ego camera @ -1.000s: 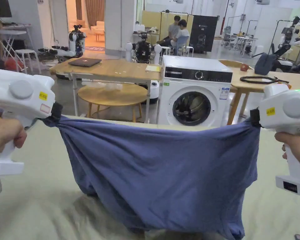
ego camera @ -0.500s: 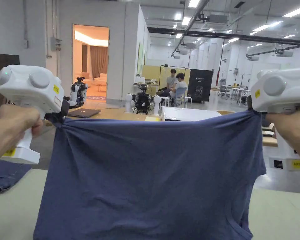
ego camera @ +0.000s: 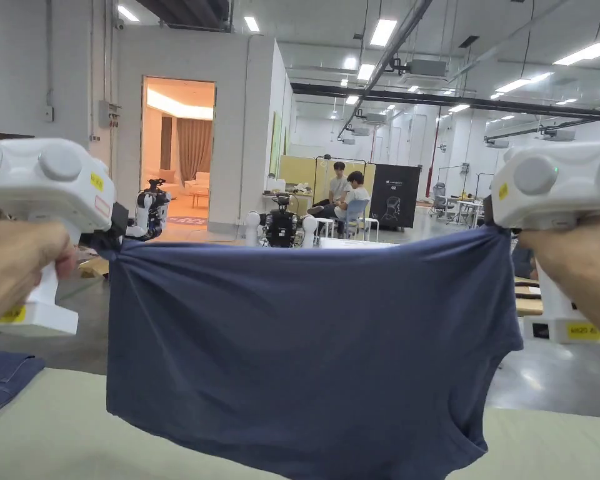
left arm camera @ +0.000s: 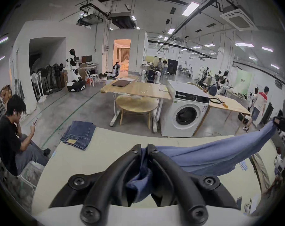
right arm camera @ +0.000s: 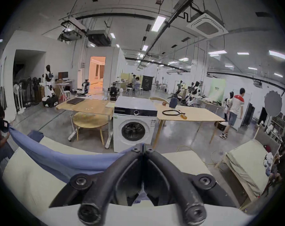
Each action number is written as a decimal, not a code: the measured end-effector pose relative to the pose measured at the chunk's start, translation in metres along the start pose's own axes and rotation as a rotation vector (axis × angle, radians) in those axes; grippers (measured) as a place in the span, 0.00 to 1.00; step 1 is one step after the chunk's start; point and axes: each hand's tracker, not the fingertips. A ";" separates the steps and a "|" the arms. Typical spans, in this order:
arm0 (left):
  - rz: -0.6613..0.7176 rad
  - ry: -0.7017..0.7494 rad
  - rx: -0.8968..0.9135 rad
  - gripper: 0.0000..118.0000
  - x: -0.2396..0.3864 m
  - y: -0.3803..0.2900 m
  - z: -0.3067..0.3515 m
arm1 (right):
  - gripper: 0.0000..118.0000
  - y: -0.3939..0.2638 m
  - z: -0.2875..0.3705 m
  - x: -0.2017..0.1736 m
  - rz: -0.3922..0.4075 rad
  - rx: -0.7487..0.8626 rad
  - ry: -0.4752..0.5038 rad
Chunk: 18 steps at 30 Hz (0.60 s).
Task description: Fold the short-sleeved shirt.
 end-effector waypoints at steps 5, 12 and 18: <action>0.050 -0.034 0.023 0.00 -0.026 -0.073 -0.024 | 0.00 -0.080 0.001 -0.006 -0.042 -0.029 0.073; 0.252 -0.115 -0.005 0.00 -0.068 -0.252 -0.026 | 0.00 -0.275 0.022 0.006 -0.112 -0.206 0.180; 0.134 -0.155 -0.175 0.00 -0.083 -0.399 0.022 | 0.00 -0.445 0.106 0.033 -0.105 -0.335 0.246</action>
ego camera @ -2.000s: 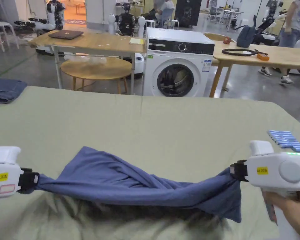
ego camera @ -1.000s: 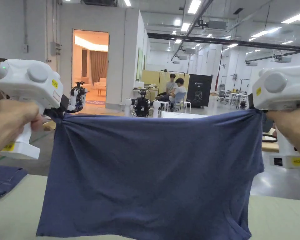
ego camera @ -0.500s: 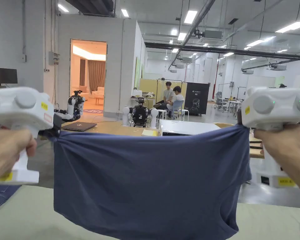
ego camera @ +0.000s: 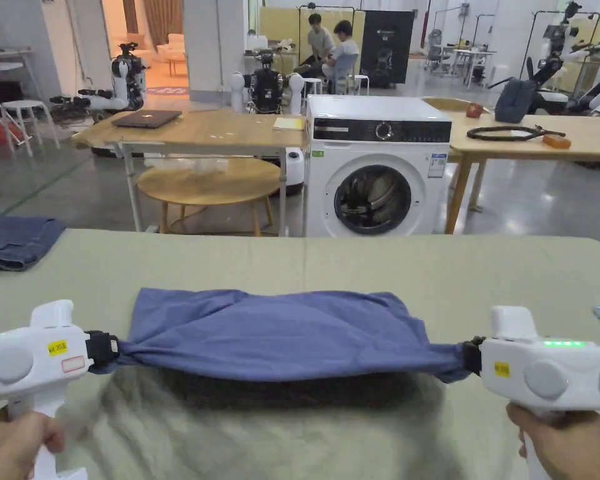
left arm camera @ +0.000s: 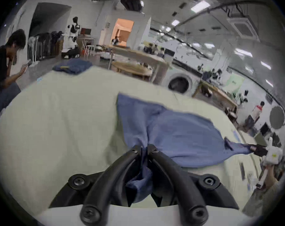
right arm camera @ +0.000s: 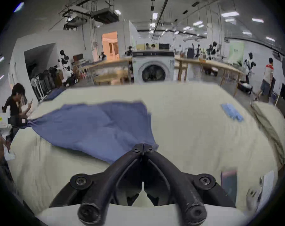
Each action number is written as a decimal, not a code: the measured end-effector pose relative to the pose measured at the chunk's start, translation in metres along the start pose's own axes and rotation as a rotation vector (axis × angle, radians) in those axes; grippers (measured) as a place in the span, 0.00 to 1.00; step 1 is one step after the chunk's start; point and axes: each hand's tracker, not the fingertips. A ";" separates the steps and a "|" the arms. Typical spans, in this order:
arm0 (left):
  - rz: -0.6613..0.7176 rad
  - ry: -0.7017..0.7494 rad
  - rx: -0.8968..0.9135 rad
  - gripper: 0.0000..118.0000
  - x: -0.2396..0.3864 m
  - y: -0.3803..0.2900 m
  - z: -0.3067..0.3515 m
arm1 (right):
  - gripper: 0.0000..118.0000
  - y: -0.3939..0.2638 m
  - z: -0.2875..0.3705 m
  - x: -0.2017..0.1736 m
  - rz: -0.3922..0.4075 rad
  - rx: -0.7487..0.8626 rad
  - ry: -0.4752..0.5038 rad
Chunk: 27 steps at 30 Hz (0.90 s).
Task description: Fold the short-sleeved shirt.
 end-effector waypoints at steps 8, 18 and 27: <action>-0.176 -0.074 -0.111 0.00 -0.019 -0.133 0.120 | 0.00 -0.159 0.136 0.039 -0.099 -0.067 0.106; -0.110 -0.087 -0.232 0.00 -0.031 -0.239 0.219 | 0.00 -0.253 0.220 0.038 -0.032 -0.192 0.157; -0.057 -0.096 -0.228 0.00 -0.042 -0.250 0.238 | 0.00 -0.269 0.242 0.036 -0.028 -0.214 0.180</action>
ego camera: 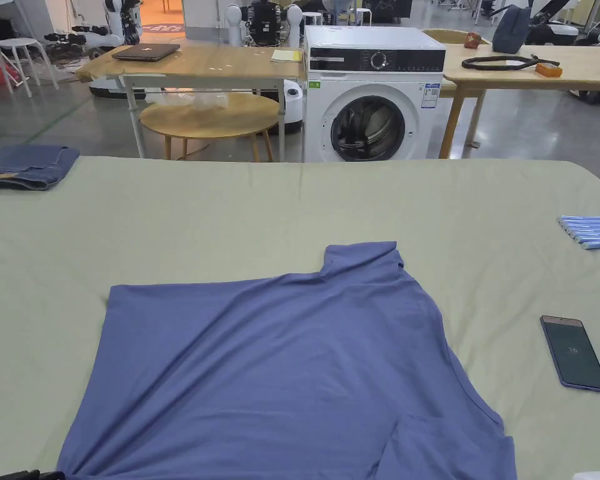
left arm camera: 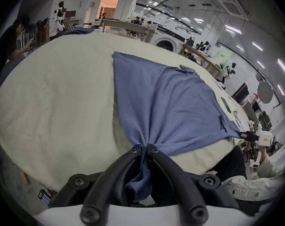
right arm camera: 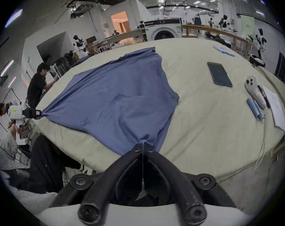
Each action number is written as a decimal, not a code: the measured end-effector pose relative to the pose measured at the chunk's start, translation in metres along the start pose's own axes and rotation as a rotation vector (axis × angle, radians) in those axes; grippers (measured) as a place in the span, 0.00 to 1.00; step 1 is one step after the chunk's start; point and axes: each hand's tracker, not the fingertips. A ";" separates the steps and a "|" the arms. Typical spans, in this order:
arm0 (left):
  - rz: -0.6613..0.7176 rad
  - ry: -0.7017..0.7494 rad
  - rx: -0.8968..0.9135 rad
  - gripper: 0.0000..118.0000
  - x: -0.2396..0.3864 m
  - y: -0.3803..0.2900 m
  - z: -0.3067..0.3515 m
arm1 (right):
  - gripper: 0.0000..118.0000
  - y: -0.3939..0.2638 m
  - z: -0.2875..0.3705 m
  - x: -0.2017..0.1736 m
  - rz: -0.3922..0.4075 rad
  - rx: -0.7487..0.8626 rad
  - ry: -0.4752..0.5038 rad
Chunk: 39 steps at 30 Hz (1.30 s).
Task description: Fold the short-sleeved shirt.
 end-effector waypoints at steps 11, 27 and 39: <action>-0.042 -0.003 0.076 0.47 0.051 0.041 0.027 | 0.96 0.039 0.010 -0.013 -0.056 0.058 -0.108; -0.071 -0.001 -0.019 0.00 0.057 0.019 0.004 | 0.99 0.009 -0.056 -0.011 0.058 -0.150 -0.158; -0.030 0.051 -0.021 0.01 0.020 0.014 0.013 | 0.03 0.005 -0.049 -0.021 0.056 -0.186 -0.161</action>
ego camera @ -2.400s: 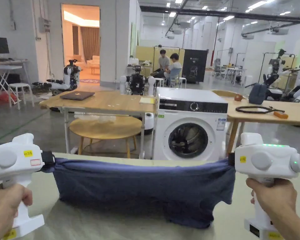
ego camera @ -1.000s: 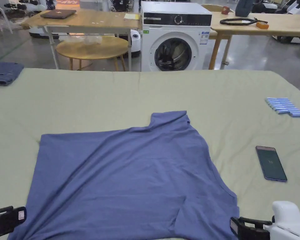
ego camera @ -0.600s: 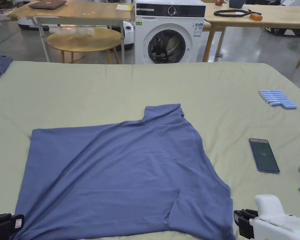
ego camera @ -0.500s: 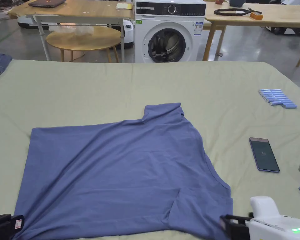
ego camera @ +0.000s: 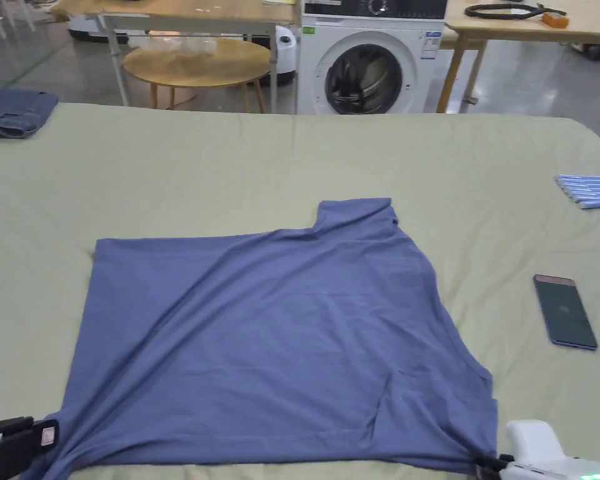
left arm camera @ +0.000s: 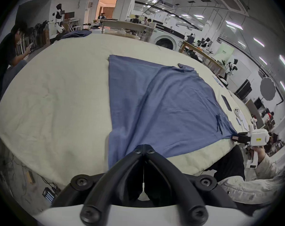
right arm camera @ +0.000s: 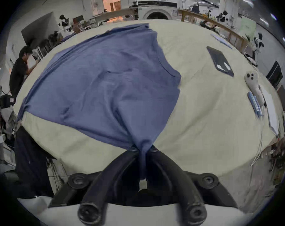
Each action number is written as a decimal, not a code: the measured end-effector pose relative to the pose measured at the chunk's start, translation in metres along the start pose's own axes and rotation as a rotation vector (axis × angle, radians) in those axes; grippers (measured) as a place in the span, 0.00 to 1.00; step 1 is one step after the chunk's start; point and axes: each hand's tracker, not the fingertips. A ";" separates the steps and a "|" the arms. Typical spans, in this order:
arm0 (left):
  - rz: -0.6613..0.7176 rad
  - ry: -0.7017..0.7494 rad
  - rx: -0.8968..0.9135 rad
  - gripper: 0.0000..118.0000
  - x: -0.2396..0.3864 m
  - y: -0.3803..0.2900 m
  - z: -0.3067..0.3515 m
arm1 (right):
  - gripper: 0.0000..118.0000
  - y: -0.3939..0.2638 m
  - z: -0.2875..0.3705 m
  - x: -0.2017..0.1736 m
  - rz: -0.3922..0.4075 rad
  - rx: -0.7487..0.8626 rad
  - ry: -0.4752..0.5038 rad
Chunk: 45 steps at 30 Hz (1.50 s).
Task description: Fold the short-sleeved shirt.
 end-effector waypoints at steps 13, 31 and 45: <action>-0.022 0.201 -0.162 0.88 0.008 -0.031 -0.014 | 0.03 0.009 0.024 -0.001 0.021 0.002 0.006; 0.044 0.114 -0.190 0.00 0.002 -0.019 -0.018 | 0.03 0.019 0.057 -0.002 0.000 0.032 0.053; 0.145 0.056 -0.168 0.00 -0.006 0.111 -0.046 | 0.03 0.169 0.020 -0.003 0.109 0.006 0.042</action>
